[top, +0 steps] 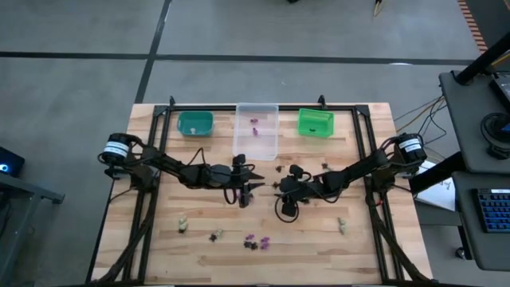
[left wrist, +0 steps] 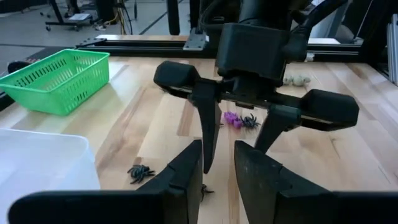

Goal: Sort Halloween decoration
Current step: Put the black spider toy into the green bin

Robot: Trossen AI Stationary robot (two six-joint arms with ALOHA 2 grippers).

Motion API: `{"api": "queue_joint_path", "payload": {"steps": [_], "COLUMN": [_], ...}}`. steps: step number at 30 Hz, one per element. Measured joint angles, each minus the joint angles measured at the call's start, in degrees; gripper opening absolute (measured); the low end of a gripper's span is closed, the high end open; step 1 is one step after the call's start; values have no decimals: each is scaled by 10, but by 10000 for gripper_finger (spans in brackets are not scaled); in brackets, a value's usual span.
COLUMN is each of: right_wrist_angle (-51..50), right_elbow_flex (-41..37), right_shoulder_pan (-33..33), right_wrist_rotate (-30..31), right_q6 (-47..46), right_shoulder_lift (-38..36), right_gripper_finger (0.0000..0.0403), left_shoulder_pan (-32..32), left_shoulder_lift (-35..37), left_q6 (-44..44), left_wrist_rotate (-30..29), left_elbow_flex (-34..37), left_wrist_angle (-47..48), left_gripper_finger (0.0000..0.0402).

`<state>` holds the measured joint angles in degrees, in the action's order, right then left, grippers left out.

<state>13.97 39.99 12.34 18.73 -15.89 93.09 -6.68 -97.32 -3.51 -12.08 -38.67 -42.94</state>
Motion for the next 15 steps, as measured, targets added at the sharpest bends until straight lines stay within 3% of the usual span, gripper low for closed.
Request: {"api": "queue_joint_path", "payload": {"steps": [8, 15], "right_wrist_angle": [20, 26], "right_elbow_flex": [0, 0], "right_shoulder_pan": [0, 0], "right_wrist_rotate": [23, 26], "right_q6": [-1, -7], "right_shoulder_lift": [29, 55], "right_gripper_finger": [164, 152], "left_shoulder_pan": [0, 0], "left_shoulder_lift": [2, 45], "left_q6": [0, 20], "left_wrist_rotate": [0, 0], "left_elbow_flex": [1, 3], "left_wrist_angle": [-1, 7], "left_gripper_finger": [75, 75]}}
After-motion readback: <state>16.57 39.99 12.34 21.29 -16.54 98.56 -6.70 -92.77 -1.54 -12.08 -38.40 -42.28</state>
